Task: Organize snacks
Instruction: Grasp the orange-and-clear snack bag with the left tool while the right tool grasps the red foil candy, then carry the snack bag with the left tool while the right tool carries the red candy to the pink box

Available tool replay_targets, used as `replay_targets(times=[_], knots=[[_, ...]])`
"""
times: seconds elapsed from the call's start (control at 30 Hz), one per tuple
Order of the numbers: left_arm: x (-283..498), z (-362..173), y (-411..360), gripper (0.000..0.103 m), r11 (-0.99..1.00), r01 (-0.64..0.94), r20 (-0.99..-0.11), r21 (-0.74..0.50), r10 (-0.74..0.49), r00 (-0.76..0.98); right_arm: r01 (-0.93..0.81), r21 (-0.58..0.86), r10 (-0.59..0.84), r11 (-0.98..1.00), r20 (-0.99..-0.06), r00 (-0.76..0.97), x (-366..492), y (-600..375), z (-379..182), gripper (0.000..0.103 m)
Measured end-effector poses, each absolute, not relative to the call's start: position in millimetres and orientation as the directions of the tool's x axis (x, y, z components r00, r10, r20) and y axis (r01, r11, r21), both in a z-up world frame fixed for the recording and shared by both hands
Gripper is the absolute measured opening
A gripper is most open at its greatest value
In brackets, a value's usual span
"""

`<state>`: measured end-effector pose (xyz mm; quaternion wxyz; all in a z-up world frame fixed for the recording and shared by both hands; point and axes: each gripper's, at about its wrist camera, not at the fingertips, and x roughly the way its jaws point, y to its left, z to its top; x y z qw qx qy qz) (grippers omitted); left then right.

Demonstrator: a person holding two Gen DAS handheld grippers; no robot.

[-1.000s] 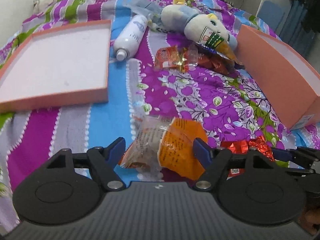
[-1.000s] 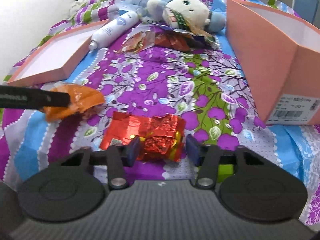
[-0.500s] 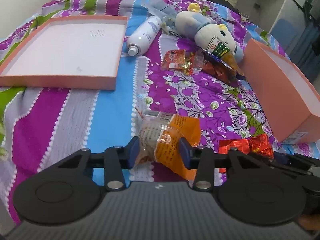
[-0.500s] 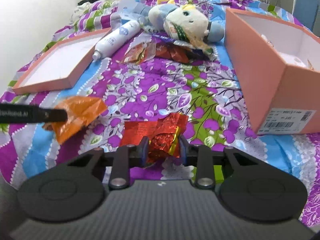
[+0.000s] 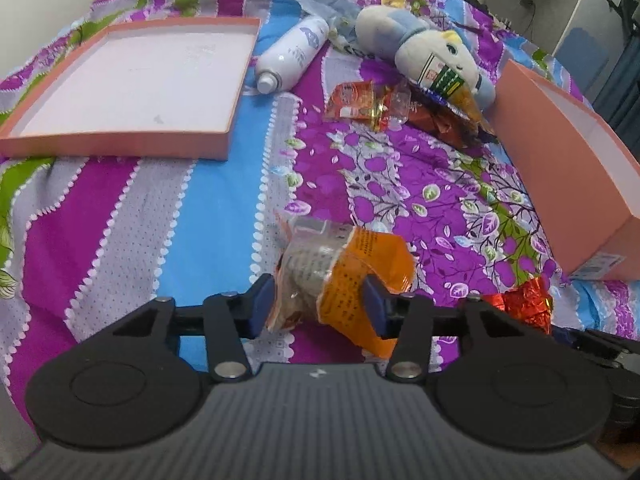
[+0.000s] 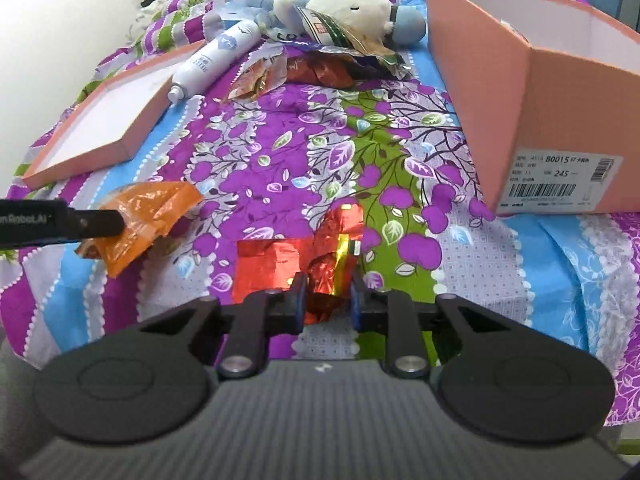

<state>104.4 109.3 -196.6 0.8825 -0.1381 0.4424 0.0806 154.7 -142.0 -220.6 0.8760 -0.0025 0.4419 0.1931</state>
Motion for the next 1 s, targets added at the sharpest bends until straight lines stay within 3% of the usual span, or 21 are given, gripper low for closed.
replay_targets(times=[0.1, 0.27, 0.57, 1.0], knots=[[108.4, -202.4, 109.0, 0.064, 0.949, -0.26, -0.811, -0.18, 0.007, 0.585, -0.344, 0.168, 0.339, 0.924, -0.775, 0.533, 154.7, -141.7, -222.6, 0.024], [113.2, -212.2, 106.4, 0.065, 0.948, -0.252, -0.813, -0.194, -0.012, 0.583, -0.335, 0.178, 0.344, 0.925, -0.767, 0.542, 154.7, -141.8, -225.7, 0.027], [111.1, -207.0, 95.3, 0.047, 0.942, -0.259, -0.795, -0.214, -0.014, 0.606, -0.361, 0.166, 0.349, 0.918, -0.769, 0.535, 161.1, -140.6, -219.7, 0.024], [91.0, -133.4, 75.7, 0.045, 0.946, -0.225, -0.742, -0.233, -0.023, 0.67, -0.305, 0.18, 0.342, 0.935, -0.689, 0.639, 143.2, -171.2, -148.5, 0.023]])
